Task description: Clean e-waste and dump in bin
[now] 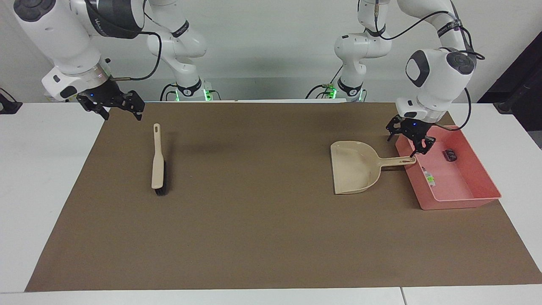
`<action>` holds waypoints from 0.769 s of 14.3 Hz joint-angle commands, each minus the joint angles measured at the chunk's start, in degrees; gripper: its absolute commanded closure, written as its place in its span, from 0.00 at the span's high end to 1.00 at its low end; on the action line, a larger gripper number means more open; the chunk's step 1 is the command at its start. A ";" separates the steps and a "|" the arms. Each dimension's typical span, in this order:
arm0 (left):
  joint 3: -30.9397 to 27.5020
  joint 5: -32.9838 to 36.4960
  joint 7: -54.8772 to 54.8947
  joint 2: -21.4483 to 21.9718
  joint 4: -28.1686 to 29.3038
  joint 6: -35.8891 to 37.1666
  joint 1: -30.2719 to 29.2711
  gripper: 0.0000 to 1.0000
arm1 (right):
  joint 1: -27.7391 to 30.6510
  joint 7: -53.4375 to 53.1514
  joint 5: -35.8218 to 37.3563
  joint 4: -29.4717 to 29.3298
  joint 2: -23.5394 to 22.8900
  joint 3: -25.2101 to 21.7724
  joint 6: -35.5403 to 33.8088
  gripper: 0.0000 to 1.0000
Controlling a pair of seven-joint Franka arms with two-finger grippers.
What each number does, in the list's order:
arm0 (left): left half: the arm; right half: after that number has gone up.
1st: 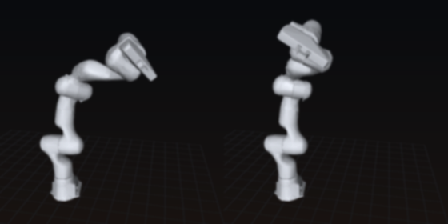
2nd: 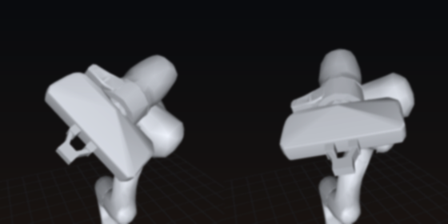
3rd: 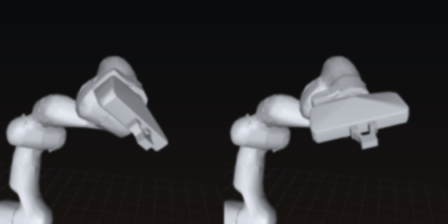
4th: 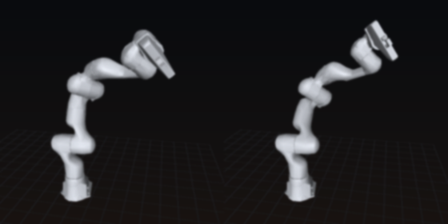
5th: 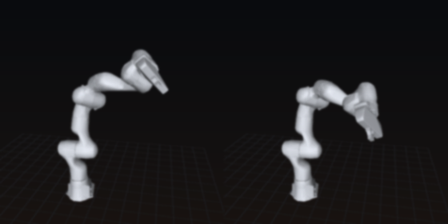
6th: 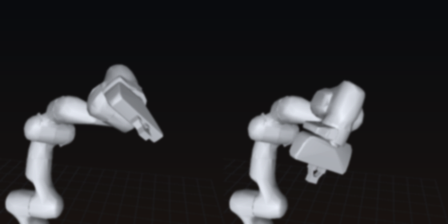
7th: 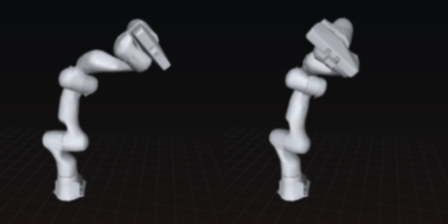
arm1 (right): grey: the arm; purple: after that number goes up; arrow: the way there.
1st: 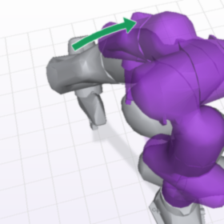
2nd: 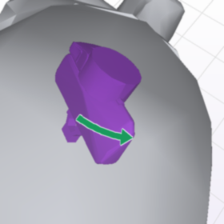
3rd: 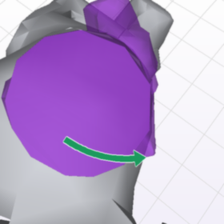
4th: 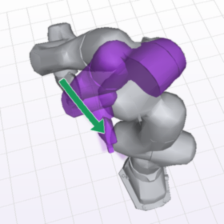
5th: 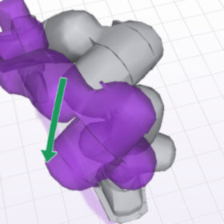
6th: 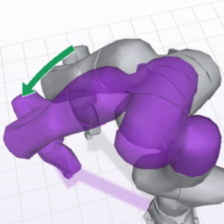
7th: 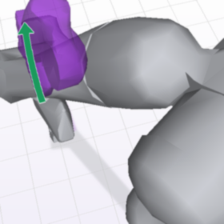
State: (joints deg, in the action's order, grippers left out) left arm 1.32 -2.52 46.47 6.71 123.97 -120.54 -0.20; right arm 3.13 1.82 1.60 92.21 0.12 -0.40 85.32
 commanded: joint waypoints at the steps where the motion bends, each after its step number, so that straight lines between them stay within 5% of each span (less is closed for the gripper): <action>1: -0.09 -0.47 -12.77 1.20 -0.74 1.79 -0.51 0.97 | 1.08 -0.50 -0.98 -0.54 0.23 0.05 0.19 0.99; 4: 0.00 -0.38 -28.05 0.94 -8.10 10.64 -0.42 0.98 | 0.74 -0.77 -0.81 -0.63 0.32 0.23 1.43 0.99; 11: 0.00 0.41 -32.23 -3.53 -30.43 31.04 0.11 0.98 | 1.17 -0.50 -0.81 -0.19 1.02 0.32 1.08 0.99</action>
State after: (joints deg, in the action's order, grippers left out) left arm 1.33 -2.53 16.14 6.91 101.26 -95.37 -0.42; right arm 3.45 1.74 1.48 91.66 0.23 -0.52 86.39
